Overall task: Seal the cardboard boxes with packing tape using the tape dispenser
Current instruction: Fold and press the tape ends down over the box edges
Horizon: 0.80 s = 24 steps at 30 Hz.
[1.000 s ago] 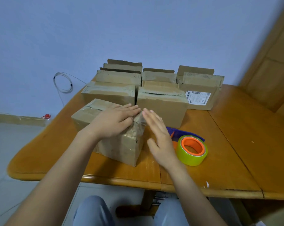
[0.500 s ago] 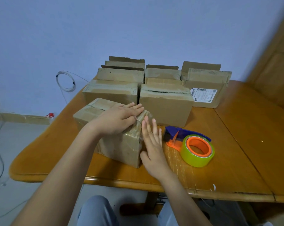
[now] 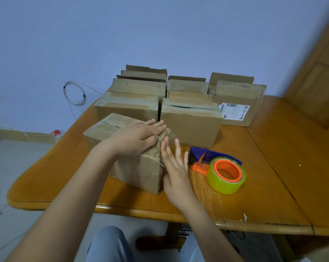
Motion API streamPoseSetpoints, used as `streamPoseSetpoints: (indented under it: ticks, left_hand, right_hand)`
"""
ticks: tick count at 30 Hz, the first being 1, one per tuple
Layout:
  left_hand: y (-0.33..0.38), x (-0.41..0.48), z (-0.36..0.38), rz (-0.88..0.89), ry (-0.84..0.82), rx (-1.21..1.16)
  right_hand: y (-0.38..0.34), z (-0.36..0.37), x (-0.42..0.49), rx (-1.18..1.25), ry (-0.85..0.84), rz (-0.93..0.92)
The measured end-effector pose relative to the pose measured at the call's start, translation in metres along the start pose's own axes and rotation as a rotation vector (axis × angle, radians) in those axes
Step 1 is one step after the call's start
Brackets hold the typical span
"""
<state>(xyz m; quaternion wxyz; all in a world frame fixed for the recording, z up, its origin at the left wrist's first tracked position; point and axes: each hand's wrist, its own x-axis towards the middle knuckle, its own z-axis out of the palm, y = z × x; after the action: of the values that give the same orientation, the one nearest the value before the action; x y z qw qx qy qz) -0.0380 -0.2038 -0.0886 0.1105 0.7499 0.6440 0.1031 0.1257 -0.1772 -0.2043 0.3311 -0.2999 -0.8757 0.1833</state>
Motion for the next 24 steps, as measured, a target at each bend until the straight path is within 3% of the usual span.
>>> streamPoseSetpoints:
  ticks: [11,17,24]
  left_hand:
    - [0.000,-0.001,-0.001,0.002,-0.005,-0.012]
    - [0.001,-0.002,-0.001,-0.004,0.022,-0.044]
    - [0.003,-0.004,0.000,-0.012,0.059,-0.027]
  right_hand:
    - [0.008,-0.009,-0.012,0.240,0.139,-0.017]
    - [0.013,-0.029,0.011,0.399,0.497,0.152]
    - [0.011,-0.029,0.054,0.700,0.213,0.391]
